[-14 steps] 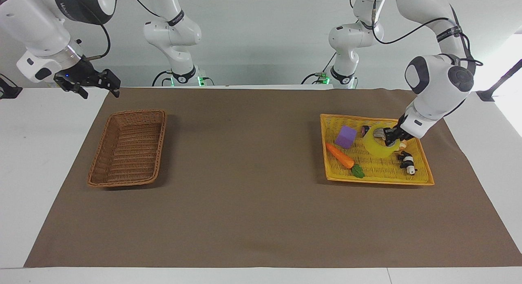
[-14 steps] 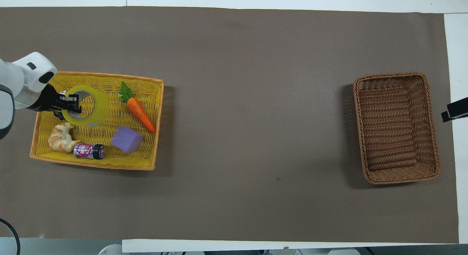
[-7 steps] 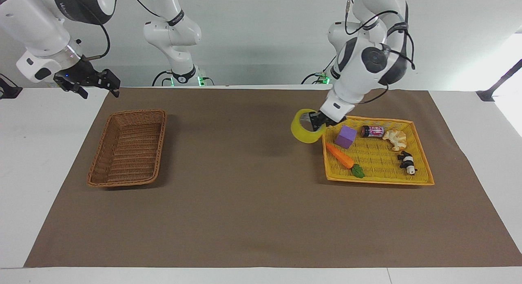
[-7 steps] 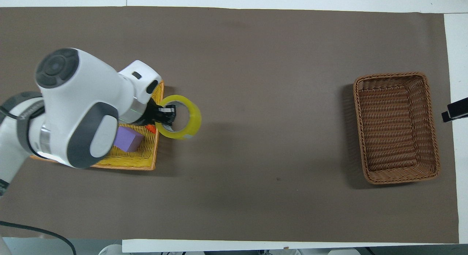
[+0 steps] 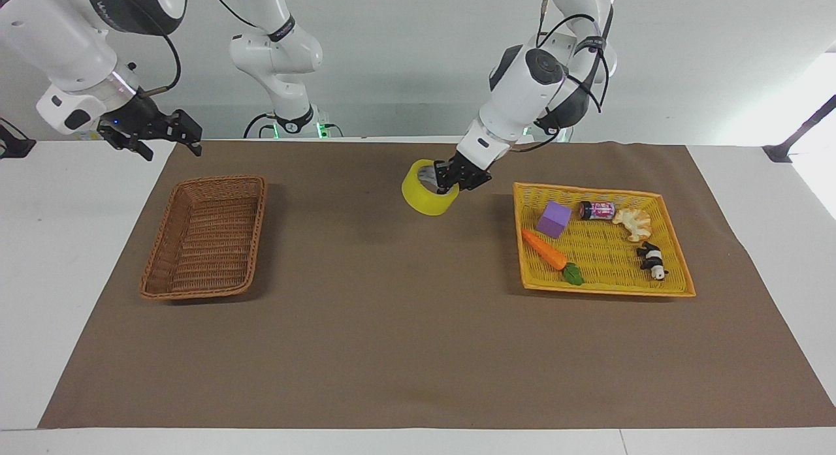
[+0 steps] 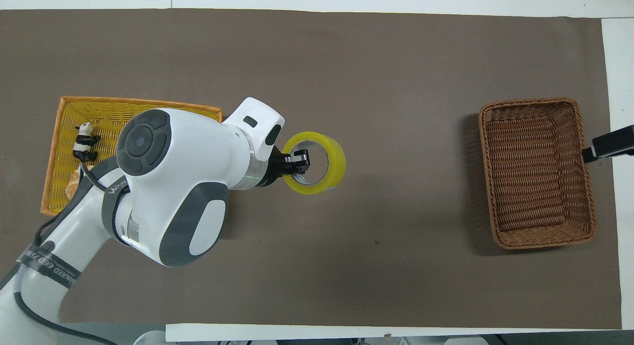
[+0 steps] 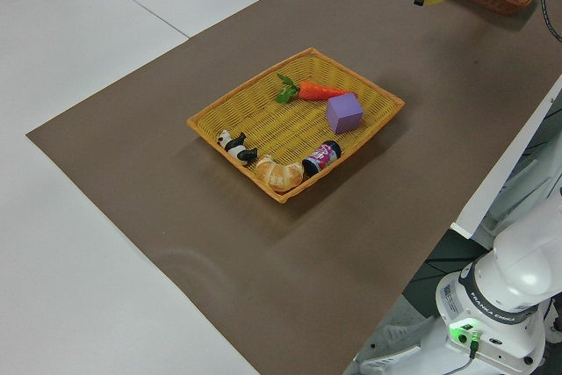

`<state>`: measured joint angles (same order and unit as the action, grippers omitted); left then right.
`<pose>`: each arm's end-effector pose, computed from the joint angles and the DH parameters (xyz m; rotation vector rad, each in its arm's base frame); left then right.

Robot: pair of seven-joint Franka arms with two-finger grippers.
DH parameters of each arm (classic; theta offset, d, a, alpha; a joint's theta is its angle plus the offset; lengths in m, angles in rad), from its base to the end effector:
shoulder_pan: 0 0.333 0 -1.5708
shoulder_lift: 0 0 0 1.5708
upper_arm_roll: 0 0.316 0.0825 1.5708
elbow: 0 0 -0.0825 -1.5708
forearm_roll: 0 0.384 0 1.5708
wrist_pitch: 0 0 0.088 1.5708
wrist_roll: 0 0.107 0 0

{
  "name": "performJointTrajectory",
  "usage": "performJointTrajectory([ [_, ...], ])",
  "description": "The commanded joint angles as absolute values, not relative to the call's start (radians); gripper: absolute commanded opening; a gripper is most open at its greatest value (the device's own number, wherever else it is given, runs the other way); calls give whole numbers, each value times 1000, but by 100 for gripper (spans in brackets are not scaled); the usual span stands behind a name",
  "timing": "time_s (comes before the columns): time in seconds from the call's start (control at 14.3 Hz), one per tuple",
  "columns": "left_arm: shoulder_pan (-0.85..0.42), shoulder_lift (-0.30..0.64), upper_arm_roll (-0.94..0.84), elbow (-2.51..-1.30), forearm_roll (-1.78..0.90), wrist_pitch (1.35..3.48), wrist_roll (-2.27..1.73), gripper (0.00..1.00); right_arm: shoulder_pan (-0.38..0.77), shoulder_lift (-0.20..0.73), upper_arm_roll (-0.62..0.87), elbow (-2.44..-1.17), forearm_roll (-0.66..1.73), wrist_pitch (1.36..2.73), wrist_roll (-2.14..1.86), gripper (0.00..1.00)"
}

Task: Move tape to another basket
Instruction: 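Lift the tape with the left gripper while the right gripper approaches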

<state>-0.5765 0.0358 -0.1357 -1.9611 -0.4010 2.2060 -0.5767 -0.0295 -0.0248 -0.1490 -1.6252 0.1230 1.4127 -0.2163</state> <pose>0.4361 -0.3930 0.4786 2.7352 0.0975 -0.0640 0.5216 -0.0802 0.6013 -2.9705 -0.0685 0.2376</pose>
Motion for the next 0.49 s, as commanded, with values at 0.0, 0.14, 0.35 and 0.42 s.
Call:
performJointTrajectory([
  [0.0, -600, 25, -117, -1967, -422, 2232, -586, 0, -46, -54, -150, -1661, 274, 1390, -209, 100],
  [0.14, -600, 22, -118, -1974, -422, 2227, -592, 0, -57, -63, -152, -1686, 420, 1381, -206, 100],
  [0.35, -618, 23, -118, -1967, -429, 2233, -632, 0, -46, -78, -147, -1727, 616, 1396, -203, 100],
  [0.42, -624, 23, -117, -1967, -430, 2233, -646, 0, -38, -92, -141, -1761, 659, 1405, -202, 100],
])
